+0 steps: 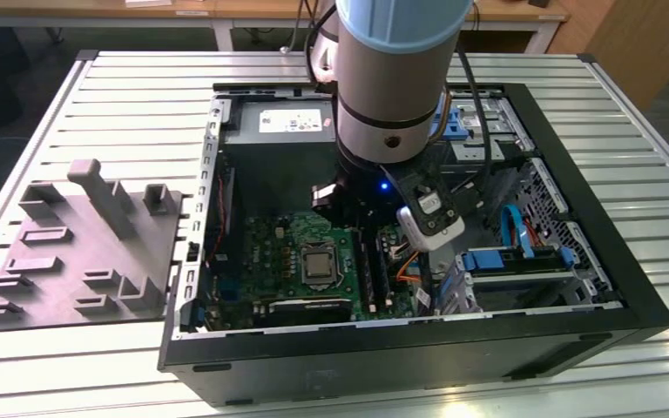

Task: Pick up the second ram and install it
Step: 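Press down the second ram until it locks into place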

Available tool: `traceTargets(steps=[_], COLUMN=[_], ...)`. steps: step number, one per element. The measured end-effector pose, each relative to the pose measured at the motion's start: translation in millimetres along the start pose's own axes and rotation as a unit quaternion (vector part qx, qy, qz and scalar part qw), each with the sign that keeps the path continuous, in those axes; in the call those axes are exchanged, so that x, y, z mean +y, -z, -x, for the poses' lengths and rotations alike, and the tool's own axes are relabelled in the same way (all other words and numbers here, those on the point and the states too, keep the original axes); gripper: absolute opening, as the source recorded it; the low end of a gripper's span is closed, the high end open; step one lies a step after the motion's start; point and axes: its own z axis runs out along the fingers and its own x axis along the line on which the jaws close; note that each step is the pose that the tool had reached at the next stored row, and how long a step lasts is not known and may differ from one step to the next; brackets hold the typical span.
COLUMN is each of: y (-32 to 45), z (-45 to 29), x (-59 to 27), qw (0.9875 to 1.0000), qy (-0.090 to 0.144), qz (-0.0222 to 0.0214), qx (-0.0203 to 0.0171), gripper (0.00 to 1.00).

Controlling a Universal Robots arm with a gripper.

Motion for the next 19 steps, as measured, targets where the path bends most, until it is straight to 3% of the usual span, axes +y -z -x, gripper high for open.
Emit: traceTargets(steps=[5, 7, 14, 19], y=[0.0, 0.0, 0.0, -1.0], z=[0.0, 0.0, 0.1, -0.4], x=[-0.3, -0.4, -0.2, 8.4], qw=[1.0, 1.0, 1.0, 1.0], qy=[0.0, 0.0, 0.0, 0.0], qz=[0.0, 0.0, 0.0001, 0.0], qx=[0.0, 0.0, 0.0, 0.0], gripper=[0.19, 0.11, 0.1, 0.1])
